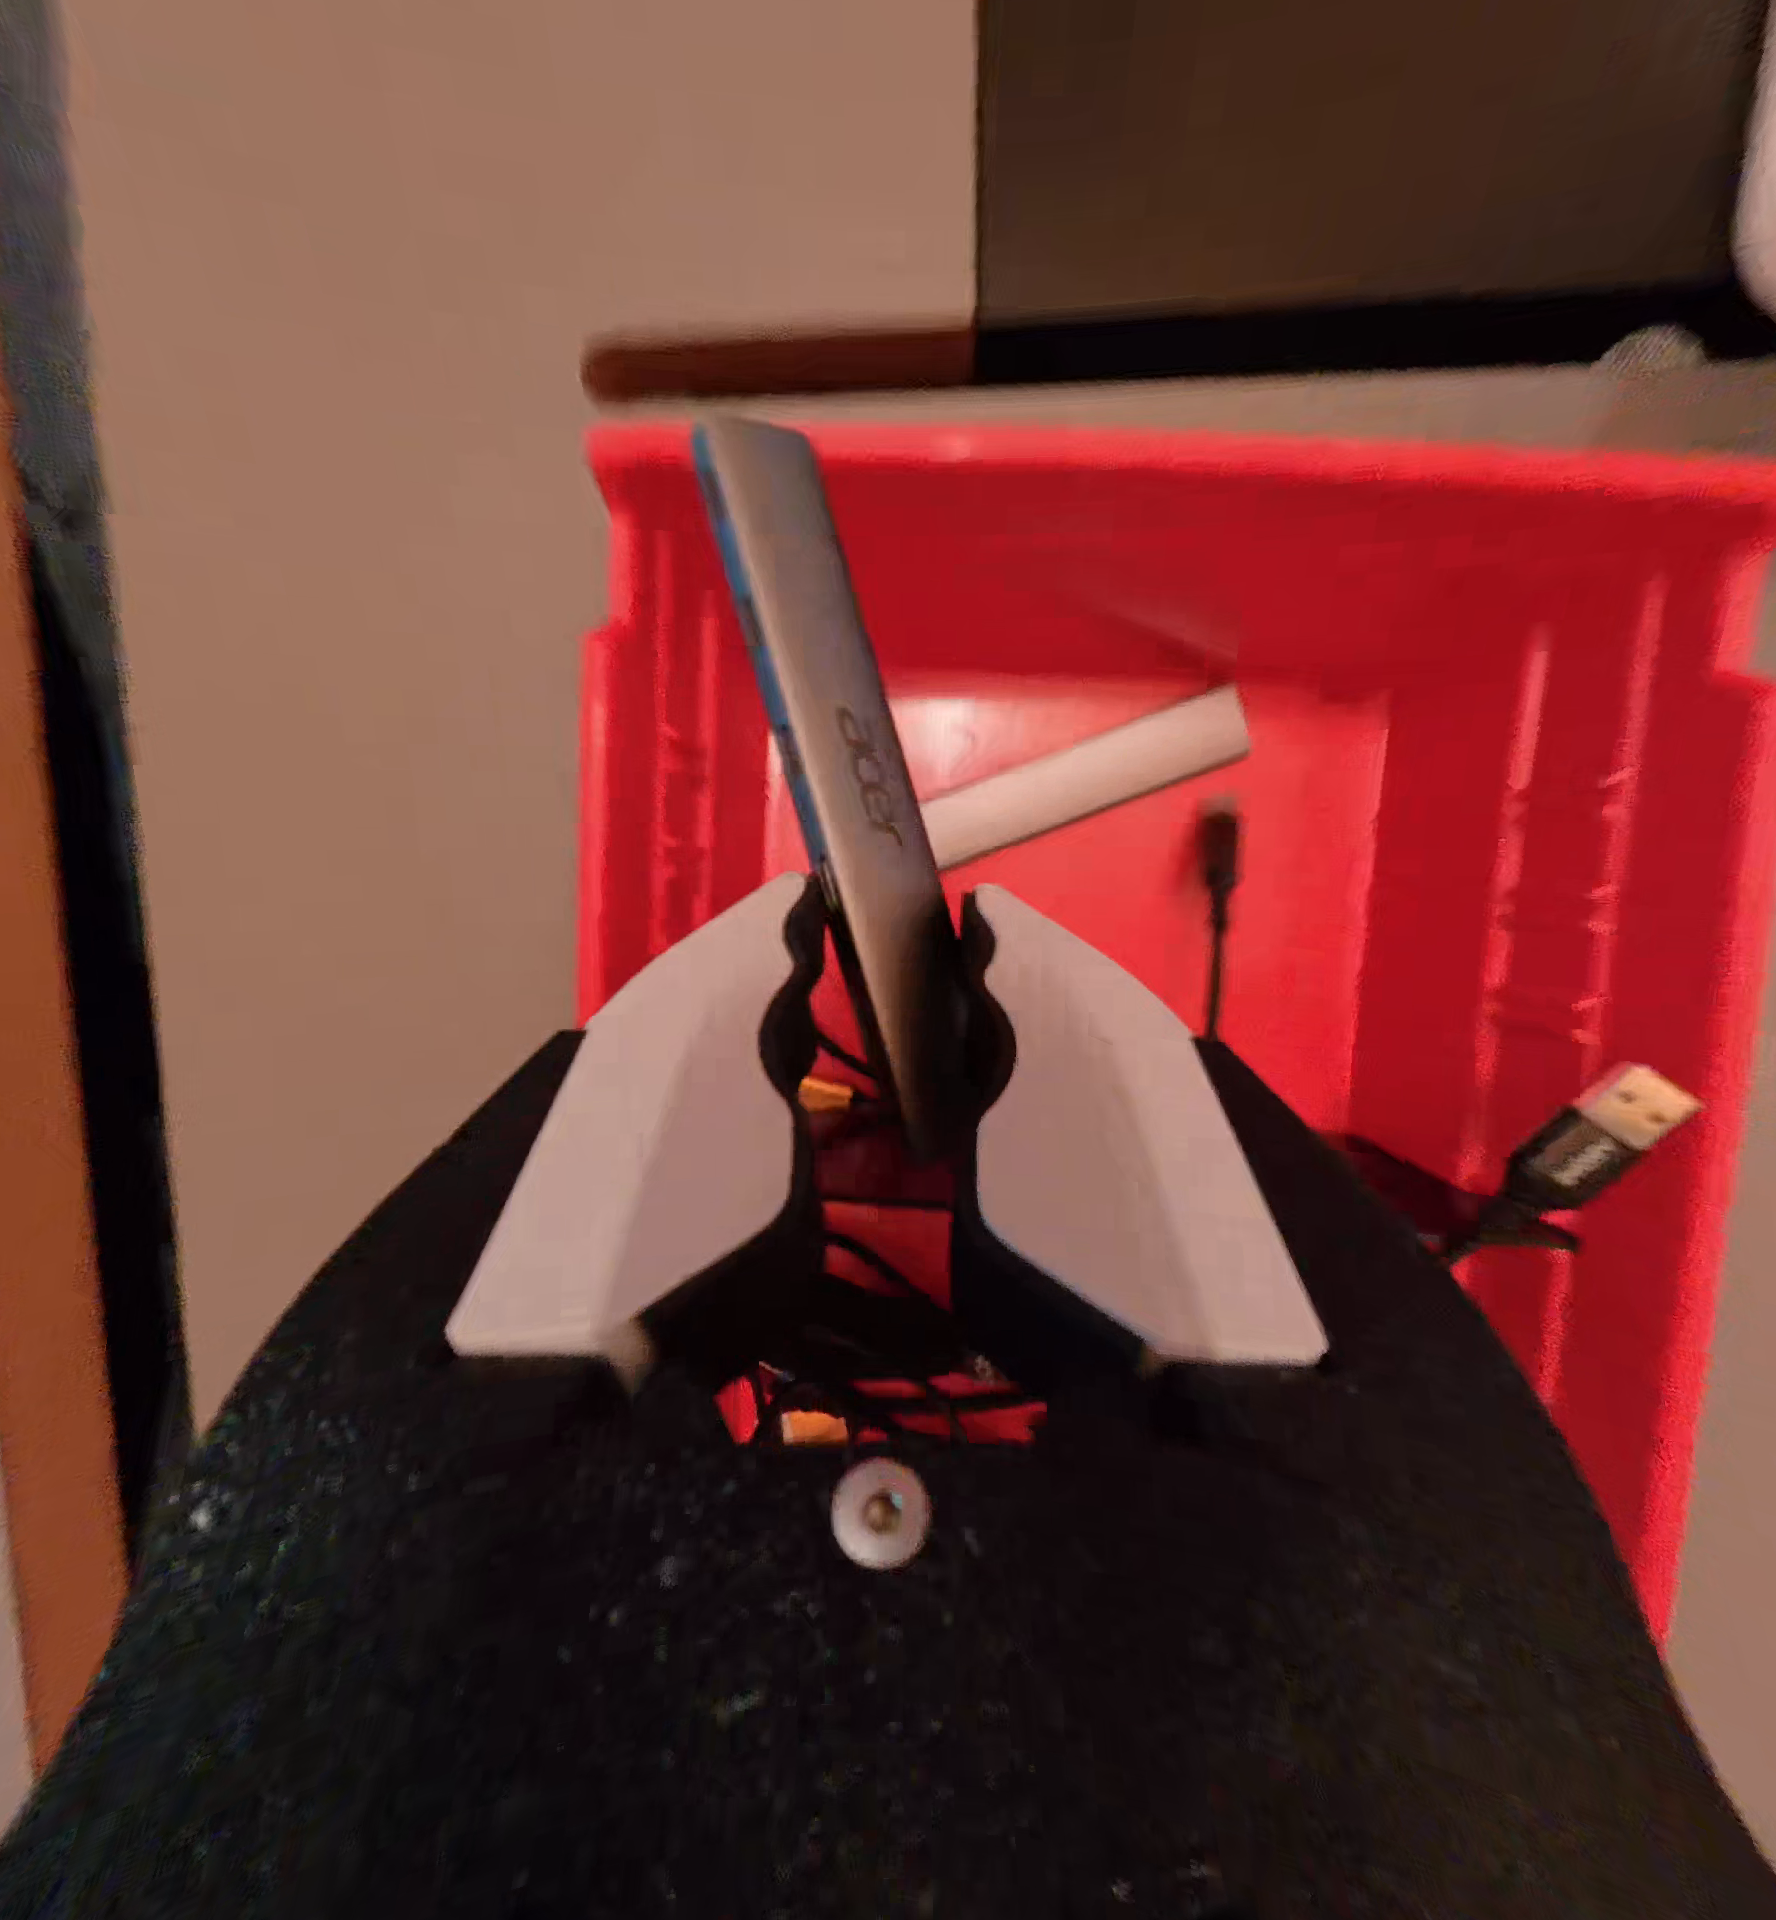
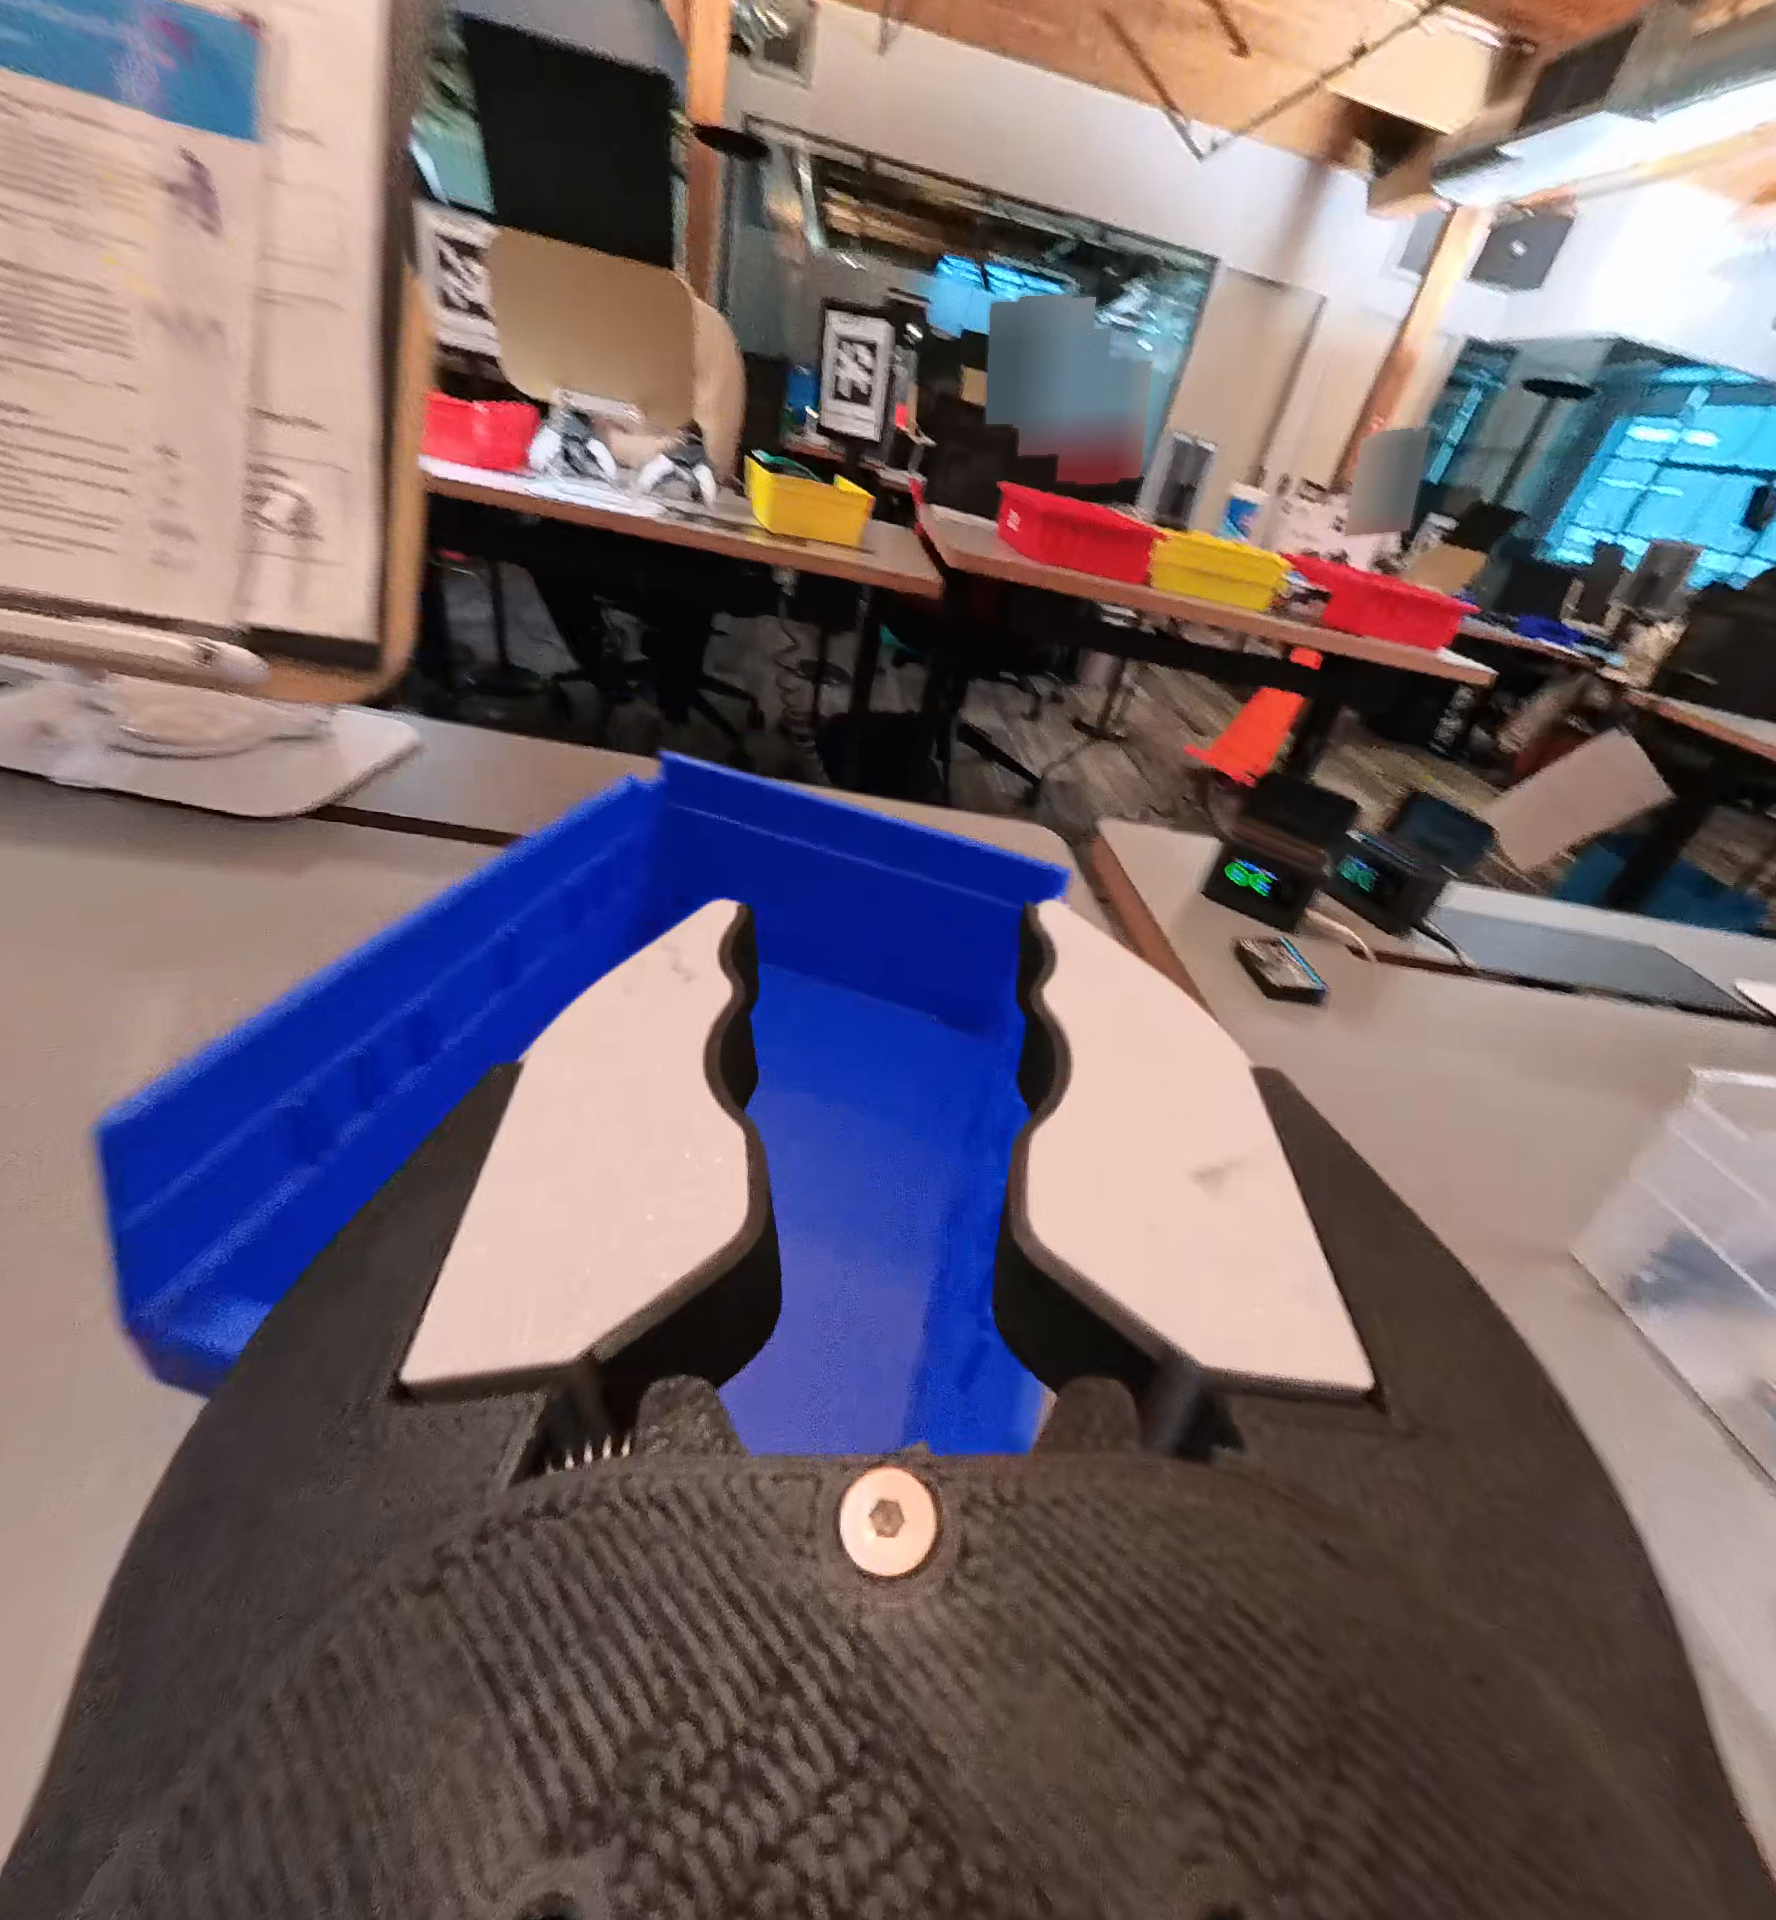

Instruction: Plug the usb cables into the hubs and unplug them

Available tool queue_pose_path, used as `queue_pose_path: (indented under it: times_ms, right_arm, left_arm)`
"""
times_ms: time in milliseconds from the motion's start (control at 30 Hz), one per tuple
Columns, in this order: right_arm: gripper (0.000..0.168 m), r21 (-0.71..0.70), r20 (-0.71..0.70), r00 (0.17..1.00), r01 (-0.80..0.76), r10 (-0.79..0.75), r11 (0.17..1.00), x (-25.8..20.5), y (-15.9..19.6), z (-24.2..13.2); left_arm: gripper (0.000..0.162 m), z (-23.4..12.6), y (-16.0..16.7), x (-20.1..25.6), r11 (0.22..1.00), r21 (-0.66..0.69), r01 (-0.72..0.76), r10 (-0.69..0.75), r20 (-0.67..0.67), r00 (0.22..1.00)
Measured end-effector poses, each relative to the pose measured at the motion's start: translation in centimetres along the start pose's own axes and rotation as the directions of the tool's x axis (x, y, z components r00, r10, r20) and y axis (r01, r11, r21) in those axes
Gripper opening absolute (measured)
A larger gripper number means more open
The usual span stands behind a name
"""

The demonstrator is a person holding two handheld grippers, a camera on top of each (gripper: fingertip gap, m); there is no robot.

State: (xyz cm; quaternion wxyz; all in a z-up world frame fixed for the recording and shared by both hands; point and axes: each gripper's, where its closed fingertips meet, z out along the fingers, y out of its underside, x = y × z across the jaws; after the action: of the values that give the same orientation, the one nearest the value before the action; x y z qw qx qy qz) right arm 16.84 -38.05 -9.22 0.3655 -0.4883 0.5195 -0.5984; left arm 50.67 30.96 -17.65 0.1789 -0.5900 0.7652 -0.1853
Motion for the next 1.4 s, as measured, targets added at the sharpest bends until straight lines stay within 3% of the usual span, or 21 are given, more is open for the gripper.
queue_pose_path:
  times_ms: [33,233,333,400,500,600,700,800,900,967,1100,1167,1267,1333,1400]
  right_arm:
    - [0.048,0.025,0.038,0.999,-0.016,0.015,1.000,-1.1,-0.7,0.0]
    - [0.046,0.082,0.328,0.934,-0.181,0.145,0.980,-8.6,-3.7,0.0]
    - [0.045,0.107,0.485,0.855,-0.265,0.182,0.958,-12.9,-5.9,-1.0]
    - [0.045,0.087,0.610,0.764,-0.329,0.211,0.940,-16.4,-7.2,-2.1]
    - [0.047,0.019,0.751,0.600,-0.439,0.277,0.898,-21.6,-8.8,-3.9]
    - [0.054,-0.077,0.869,0.369,-0.557,0.330,0.827,-26.9,-10.5,-6.6]
    - [0.058,-0.211,0.896,0.178,-0.634,0.406,0.744,-30.2,-11.2,-8.3]
    - [0.057,-0.290,0.882,0.097,-0.659,0.460,0.694,-31.9,-11.0,-9.2]
    - [0.054,-0.284,0.870,0.157,-0.615,0.467,0.736,-33.2,-9.7,-9.4]
    - [0.029,-0.238,0.880,0.208,-0.584,0.427,0.776,-33.5,-9.1,-9.7]
    - [0.026,-0.213,0.911,0.219,-0.478,0.350,0.852,-34.2,-8.8,-10.4]
    - [0.025,-0.154,0.919,0.277,-0.403,0.281,0.902,-33.6,-8.5,-10.1]
    - [0.025,0.068,0.888,0.458,-0.177,0.021,0.982,-32.4,-7.5,-9.3]
    - [0.025,0.217,0.814,0.547,0.026,-0.196,0.976,-32.3,-6.8,-8.9]
    - [0.025,0.318,0.735,0.580,0.163,-0.351,0.934,-33.0,-6.4,-8.9]
  left_arm:
    - [0.022,-1.3,-1.0,0.3,0.997,0.066,-0.046,0.046,0.004,0.999]
    - [0.018,-10.4,-4.9,2.5,0.898,0.333,-0.286,0.253,0.142,0.957]
    - [0.013,-16.5,-5.7,6.7,0.762,0.492,-0.421,0.374,0.197,0.906]
    - [0.009,-20.3,-4.7,11.2,0.625,0.588,-0.514,0.476,0.236,0.847]
    - [0.009,-23.8,-0.9,18.4,0.433,0.647,-0.628,0.589,0.324,0.740]
    - [0.010,-24.8,5.0,26.1,0.274,0.674,-0.686,0.686,0.363,0.631]
    - [0.009,-24.2,11.1,32.7,0.232,0.759,-0.609,0.728,0.279,0.626]
    - [0.009,-22.6,15.3,36.6,0.258,0.822,-0.507,0.723,0.184,0.666]
    - [0.010,-21.1,18.0,38.8,0.287,0.864,-0.415,0.715,0.095,0.692]
    - [0.009,-20.7,18.7,39.1,0.290,0.873,-0.392,0.694,0.090,0.714]
    - [0.010,-20.0,19.4,39.2,0.320,0.888,-0.330,0.685,0.024,0.728]
    - [0.027,-21.0,19.6,39.1,0.320,0.911,-0.259,0.710,-0.050,0.702]
    - [0.037,-23.7,18.9,38.3,0.406,0.901,-0.150,0.714,-0.211,0.667]
    - [0.038,-25.1,18.2,38.4,0.494,0.863,-0.107,0.686,-0.311,0.658]
    - [0.039,-25.3,18.0,39.3,0.567,0.813,-0.137,0.677,-0.364,0.640]
